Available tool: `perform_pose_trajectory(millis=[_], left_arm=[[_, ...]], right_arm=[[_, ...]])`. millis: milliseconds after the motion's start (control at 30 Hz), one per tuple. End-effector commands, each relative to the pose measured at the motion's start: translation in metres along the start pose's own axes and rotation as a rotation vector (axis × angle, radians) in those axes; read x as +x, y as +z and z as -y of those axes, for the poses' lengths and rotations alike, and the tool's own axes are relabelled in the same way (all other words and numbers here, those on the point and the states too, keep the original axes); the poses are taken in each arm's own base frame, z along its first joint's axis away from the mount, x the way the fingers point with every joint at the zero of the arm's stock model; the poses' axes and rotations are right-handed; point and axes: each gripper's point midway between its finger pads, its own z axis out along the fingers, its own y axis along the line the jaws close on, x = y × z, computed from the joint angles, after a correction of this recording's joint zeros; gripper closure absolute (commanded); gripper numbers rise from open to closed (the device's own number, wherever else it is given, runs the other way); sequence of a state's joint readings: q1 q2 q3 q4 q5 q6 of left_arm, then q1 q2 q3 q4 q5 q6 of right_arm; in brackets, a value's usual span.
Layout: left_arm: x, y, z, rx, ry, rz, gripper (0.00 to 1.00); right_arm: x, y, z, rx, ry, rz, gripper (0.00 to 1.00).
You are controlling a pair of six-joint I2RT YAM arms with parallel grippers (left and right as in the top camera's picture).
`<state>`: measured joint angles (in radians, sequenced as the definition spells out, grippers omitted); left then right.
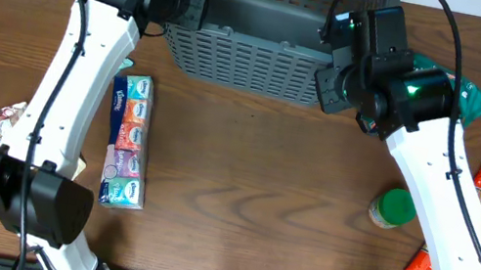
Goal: Pack container
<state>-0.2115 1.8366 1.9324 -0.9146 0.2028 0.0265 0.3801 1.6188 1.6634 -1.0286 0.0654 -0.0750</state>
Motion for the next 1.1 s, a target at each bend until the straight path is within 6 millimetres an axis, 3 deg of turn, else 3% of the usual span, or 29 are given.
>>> perform_pose_trajectory(millis=[0,433,633,733,767,900,1067], left_arm=[[0.003,-0.012,0.003,-0.002,0.009,-0.002,0.92],[0.025,-0.013,0.002,-0.005,-0.007,-0.089,0.93],[0.024,-0.013,0.002,-0.006,-0.006,-0.084,0.92],[0.015,-0.013,0.002,-0.005,0.000,-0.049,0.68],[0.012,-0.014,0.002,-0.005,0.002,-0.035,0.62],[0.000,-0.015,0.002,-0.010,0.016,0.015,0.62],[-0.010,-0.019,0.002,-0.013,0.060,0.056,0.54]], right_arm=[[-0.008,-0.003,0.012,0.057,0.040,0.024,0.99],[-0.010,-0.003,0.014,0.070,0.049,0.033,0.99],[-0.010,-0.003,0.014,0.070,0.051,0.033,0.99],[-0.010,-0.003,0.013,0.067,0.050,0.033,0.96],[-0.009,-0.003,0.011,0.062,0.048,0.030,0.89],[-0.004,-0.004,0.007,0.053,0.038,0.008,0.89],[0.010,-0.007,-0.011,0.001,0.010,-0.048,0.83]])
